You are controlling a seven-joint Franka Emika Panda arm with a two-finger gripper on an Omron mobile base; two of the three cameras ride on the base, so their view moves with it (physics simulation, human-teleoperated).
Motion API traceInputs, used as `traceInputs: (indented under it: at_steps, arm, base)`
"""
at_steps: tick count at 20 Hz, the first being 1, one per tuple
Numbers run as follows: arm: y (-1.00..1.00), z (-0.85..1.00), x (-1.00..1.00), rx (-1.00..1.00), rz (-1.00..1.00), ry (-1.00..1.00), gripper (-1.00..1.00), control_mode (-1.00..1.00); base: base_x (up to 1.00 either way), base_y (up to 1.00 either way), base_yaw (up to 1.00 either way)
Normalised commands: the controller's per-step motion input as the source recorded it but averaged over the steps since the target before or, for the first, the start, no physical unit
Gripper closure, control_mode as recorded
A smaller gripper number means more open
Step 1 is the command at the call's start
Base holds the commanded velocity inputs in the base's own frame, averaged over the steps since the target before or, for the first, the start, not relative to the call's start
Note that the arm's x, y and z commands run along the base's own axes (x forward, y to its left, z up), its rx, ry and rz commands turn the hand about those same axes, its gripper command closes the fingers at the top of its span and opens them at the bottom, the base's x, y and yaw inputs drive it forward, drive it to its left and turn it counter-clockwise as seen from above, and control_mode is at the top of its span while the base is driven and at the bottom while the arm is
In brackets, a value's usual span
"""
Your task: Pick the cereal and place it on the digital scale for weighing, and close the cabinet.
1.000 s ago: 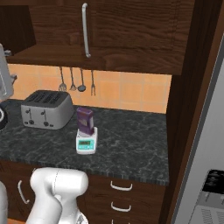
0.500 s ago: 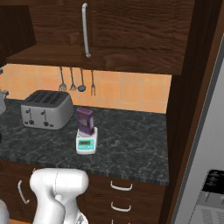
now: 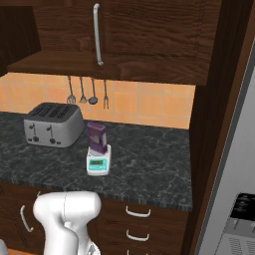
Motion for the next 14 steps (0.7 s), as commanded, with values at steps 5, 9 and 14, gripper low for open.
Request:
traceInputs:
  at_steps: [5,9,14]
  arm:
    - [0.71,-0.25,-0.4,0.0,0.05,0.0,-1.0,-1.0]
    - [0.81,-0.24,-0.49,0.0,0.04,-0.03,-1.0,-1.0]
    - [0.69,-0.01,-0.92,0.0,0.04,-0.07,-1.0,-1.0]
  base:
    - [0.0,0.0,0.0]
    - [0.0,0.0,0.0]
    - [0.0,0.0,0.0]
